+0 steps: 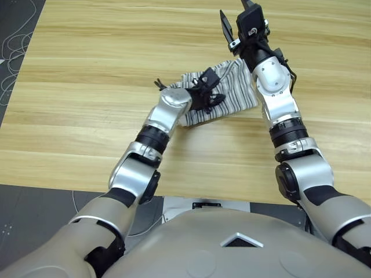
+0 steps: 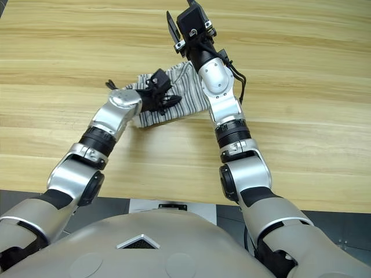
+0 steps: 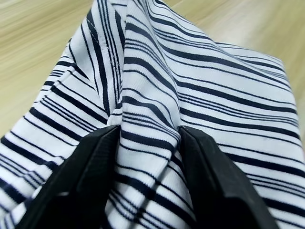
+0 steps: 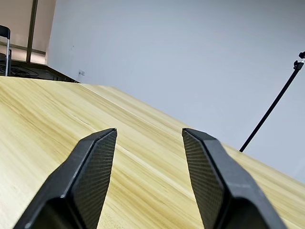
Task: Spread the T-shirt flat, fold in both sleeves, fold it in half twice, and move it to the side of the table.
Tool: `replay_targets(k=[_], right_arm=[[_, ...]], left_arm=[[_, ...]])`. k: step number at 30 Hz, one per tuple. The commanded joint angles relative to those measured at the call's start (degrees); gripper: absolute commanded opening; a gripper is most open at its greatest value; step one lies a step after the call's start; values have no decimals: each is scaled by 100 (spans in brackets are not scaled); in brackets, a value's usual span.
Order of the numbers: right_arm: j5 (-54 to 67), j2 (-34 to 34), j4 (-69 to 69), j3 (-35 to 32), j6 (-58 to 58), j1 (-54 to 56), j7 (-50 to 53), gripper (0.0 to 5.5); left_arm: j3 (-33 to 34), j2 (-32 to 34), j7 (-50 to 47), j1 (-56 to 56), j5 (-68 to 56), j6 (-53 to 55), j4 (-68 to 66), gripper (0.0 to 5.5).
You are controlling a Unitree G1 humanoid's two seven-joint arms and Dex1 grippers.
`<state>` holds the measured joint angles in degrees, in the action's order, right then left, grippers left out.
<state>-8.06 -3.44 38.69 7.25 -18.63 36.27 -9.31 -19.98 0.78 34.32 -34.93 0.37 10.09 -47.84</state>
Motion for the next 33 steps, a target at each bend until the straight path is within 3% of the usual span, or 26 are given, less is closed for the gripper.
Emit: replay_targets(k=[1, 5, 11, 15, 19, 22, 26, 30, 33], right_arm=[[29, -6, 39, -25, 69, 123, -28, 253], [32, 18, 16, -30, -3, 76, 62, 253], [120, 96, -34, -127, -124, 111, 255, 253], [163, 101, -101, -203, -218, 15, 382, 253], [320, 223, -14, -300, -539, -247, 429, 253], [300, 271, 392, -313, -844, -453, 538, 253], [0, 230, 1520, -172, -868, -332, 703, 253], [-397, 181, 2677, 105, -657, -88, 755, 253], [-478, 215, 3064, 159, -602, -49, 621, 253]], left_arm=[[-8, -352, 6, 174, 176, 10, -1102, 231], [402, 29, 307, 198, -70, -467, -590, 231], [691, 866, 943, 1243, -688, 181, 3325, 231], [938, 1270, 841, 1624, -918, 783, 4430, 231], [1435, 1256, 123, 1589, -854, 908, 3499, 231], [1951, 1194, -1212, 999, -557, 302, 1467, 231], [2726, 1283, -2967, 223, -583, -1245, -740, 231], [3177, 1339, -3731, -120, -635, -3048, -1585, 231], [3271, 1344, -3964, -247, -546, -3820, -1894, 231]])
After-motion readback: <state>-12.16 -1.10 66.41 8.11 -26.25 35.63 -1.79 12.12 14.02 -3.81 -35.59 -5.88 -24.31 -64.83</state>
